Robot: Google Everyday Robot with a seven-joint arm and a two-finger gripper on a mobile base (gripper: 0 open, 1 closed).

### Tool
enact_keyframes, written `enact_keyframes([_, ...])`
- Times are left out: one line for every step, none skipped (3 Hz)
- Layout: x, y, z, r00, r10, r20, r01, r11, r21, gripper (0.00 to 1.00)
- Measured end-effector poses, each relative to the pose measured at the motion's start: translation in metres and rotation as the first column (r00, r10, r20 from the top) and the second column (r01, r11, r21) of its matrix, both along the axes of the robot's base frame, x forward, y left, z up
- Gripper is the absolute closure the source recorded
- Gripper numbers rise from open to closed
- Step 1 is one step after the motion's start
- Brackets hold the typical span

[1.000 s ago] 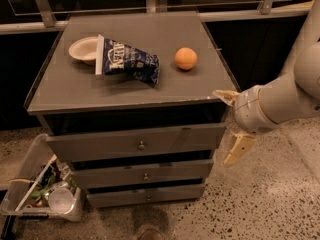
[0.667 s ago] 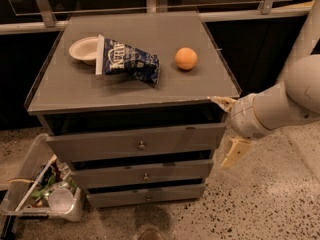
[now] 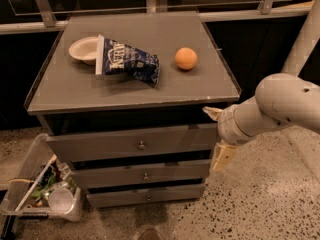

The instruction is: Open top drawer

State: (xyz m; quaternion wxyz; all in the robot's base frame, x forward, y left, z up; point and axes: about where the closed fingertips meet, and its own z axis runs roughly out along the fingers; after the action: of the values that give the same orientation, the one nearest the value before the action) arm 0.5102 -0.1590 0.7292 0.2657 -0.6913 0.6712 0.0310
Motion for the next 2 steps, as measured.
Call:
enact_keyframes([0.008,0.006,-0.009,0.9999,0.01,0.005,-0.01,1.0,-0.007,0.0])
enact_keyframes([0.024,0.013,-0.026,0.9996,0.022,0.018,-0.022,1.0,-0.008,0.0])
